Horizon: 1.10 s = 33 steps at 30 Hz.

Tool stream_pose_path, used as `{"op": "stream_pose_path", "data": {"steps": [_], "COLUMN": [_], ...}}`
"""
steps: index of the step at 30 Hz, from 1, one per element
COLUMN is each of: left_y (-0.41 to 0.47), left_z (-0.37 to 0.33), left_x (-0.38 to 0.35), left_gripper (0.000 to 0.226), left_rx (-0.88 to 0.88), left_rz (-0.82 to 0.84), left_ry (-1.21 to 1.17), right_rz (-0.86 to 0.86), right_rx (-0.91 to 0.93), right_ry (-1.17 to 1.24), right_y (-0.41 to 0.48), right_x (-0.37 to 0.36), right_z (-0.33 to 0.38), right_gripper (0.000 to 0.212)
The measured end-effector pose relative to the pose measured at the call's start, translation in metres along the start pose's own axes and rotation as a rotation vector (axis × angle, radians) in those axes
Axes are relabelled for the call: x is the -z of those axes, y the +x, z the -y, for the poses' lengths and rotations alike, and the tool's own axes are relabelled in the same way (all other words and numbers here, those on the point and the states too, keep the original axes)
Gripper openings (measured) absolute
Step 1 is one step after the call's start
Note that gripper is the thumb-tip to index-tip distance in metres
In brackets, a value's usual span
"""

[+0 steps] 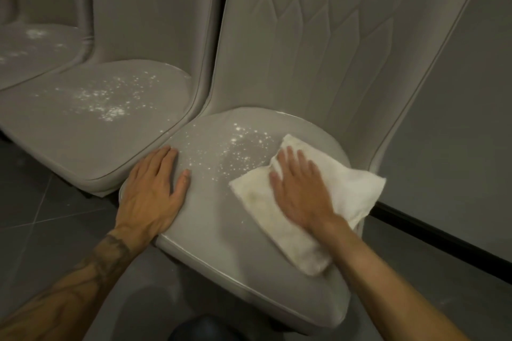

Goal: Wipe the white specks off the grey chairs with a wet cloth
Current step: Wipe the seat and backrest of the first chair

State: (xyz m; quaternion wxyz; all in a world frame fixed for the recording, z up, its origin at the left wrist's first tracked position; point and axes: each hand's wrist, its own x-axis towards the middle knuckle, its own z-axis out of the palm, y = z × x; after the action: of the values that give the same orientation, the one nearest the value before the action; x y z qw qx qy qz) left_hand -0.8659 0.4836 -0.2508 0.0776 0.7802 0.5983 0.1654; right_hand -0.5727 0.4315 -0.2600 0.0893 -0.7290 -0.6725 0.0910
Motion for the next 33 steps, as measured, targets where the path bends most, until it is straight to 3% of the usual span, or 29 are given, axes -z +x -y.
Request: {"op": "stream_pose_path", "data": {"steps": [2, 4, 8, 11, 15, 17, 21, 24, 29, 31, 33], "left_y": [-0.001, -0.002, -0.001, 0.000, 0.000, 0.000, 0.000, 0.001, 0.004, 0.005, 0.012], "left_z": [0.000, -0.001, -0.003, -0.003, 0.000, 0.000, 0.001, 0.002, 0.015, 0.026, 0.037], "left_x": [0.001, 0.001, 0.002, 0.002, 0.000, 0.001, 0.003, 0.007, 0.013, 0.015, 0.018], "left_gripper": [0.086, 0.084, 0.079, 0.080, 0.078, 0.076, 0.075, 0.075, 0.073, 0.072, 0.070], "left_rx": [0.002, 0.015, 0.031, 0.016, 0.000, 0.001, -0.006, -0.010, -0.044, -0.093, -0.070], "left_rz": [0.004, 0.002, 0.012, 0.020, 0.023, 0.019, 0.047, 0.067, 0.065, 0.024, 0.015], "left_ry": [-0.014, -0.012, 0.014, 0.015, 0.013, 0.006, -0.035, -0.064, -0.084, 0.005, 0.046], "right_rz": [-0.004, 0.013, 0.010, -0.002, -0.019, -0.002, 0.014, 0.010, 0.051, 0.047, 0.013], "right_rx": [0.149, 0.163, -0.065, -0.152, 0.134, 0.185, -0.068, -0.257, 0.040, 0.061, -0.030], "right_ry": [0.030, 0.038, -0.067, -0.043, 0.031, 0.053, -0.027, -0.008, -0.020, -0.030, -0.059], "right_y": [-0.033, -0.037, 0.010, 0.015, -0.052, -0.077, -0.042, -0.022, -0.073, -0.063, -0.038], "right_x": [-0.009, -0.002, 0.019, 0.018, -0.012, -0.016, 0.006, 0.016, -0.021, -0.016, -0.008], "right_z": [0.007, -0.007, -0.039, -0.016, 0.038, 0.044, 0.017, 0.036, 0.108, 0.090, 0.060], "right_gripper": [0.066, 0.065, 0.060, 0.060, 0.061, 0.061, 0.063, 0.062, 0.066, 0.069, 0.069]}}
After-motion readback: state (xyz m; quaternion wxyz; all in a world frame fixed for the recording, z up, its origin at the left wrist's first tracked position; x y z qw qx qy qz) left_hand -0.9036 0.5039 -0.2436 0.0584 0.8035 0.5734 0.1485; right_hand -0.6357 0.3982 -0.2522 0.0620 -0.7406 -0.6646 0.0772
